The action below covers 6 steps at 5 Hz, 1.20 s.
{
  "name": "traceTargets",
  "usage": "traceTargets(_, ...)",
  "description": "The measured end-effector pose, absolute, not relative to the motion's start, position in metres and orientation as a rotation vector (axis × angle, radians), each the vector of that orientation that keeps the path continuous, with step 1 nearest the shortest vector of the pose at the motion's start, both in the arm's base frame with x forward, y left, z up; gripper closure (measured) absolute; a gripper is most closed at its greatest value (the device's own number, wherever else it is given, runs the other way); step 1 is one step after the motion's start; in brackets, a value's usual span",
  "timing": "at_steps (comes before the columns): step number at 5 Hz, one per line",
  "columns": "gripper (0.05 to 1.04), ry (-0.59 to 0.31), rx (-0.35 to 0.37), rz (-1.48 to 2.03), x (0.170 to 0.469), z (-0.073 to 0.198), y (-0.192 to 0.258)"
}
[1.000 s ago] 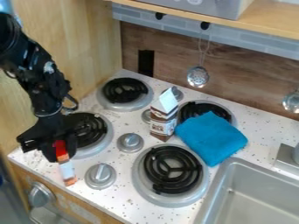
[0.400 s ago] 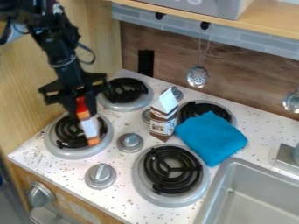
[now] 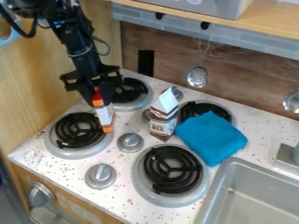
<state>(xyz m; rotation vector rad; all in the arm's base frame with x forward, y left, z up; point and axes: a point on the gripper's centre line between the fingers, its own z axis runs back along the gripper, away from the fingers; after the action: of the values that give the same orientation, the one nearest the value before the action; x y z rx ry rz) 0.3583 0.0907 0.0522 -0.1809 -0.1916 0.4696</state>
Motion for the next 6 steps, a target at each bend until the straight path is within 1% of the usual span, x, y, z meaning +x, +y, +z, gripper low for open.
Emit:
traceTargets(1, 0.697, -0.220, -0.165, 0.427, 0.371, 0.043, 0.097)
traceTargets(2, 0.696, -0.264, -0.174, 0.419, 0.383, 0.039, 0.098)
traceTargets(3, 0.697, -0.301, -0.157, 0.427, 0.395, 0.035, 0.103)
traceTargets(5, 0.697, -0.313, -0.129, 0.474, 0.407, 0.027, 0.112)
traceTargets(6, 0.697, -0.312, -0.137, 0.475, 0.412, 0.024, 0.101)
